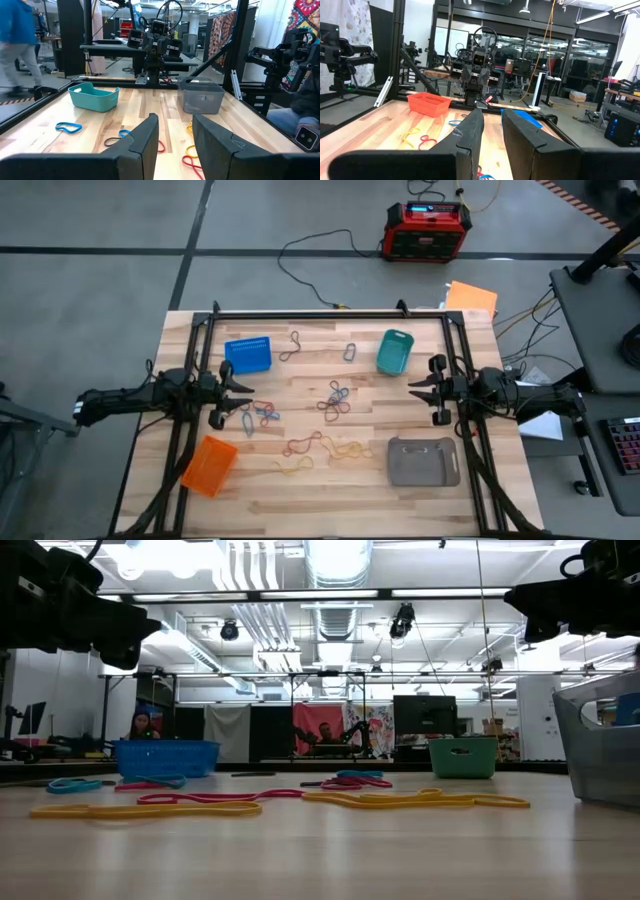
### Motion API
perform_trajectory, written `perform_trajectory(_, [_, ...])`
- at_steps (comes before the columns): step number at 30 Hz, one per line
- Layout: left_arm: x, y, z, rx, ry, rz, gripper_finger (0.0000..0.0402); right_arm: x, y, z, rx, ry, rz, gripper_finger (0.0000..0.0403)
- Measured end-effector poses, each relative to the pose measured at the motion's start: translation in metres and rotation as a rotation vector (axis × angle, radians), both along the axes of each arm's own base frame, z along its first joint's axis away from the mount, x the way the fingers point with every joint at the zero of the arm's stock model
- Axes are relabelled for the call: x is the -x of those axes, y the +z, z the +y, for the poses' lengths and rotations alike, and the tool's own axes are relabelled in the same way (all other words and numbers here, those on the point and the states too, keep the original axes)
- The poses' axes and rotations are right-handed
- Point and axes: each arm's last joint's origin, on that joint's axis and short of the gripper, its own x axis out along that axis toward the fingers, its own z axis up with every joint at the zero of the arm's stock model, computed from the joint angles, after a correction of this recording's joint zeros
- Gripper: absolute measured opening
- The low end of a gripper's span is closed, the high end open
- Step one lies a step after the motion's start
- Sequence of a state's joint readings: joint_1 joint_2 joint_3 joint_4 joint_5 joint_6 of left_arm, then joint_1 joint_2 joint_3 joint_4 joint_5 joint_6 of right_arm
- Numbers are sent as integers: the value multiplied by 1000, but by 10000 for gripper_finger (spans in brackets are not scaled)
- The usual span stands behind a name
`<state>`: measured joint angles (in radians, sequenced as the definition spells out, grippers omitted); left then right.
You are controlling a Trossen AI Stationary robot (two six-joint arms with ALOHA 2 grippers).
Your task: Sort rubber bands into baskets
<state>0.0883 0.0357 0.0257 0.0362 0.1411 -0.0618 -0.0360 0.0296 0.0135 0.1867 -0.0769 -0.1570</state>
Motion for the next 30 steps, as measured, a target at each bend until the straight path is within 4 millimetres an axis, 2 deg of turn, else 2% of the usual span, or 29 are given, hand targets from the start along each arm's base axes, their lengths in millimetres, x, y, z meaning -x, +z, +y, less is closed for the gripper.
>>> perform_trajectory(17, [0, 0, 0, -2, 0, 0, 104, 0, 0, 0, 0, 0, 0, 68])
perform_trajectory(26, [0, 0, 0, -62, 3, -5, 104, 0, 0, 0, -8, 2, 0, 68])
perform_trajectory(28, [0, 5, 0, 62, -3, -45, 104, 0, 0, 1, -154, 42, 11, 68])
perform_trajectory(30, [1, 15, 0, 324, -31, -138, 104, 0, 1, 1, -329, 86, 5, 68])
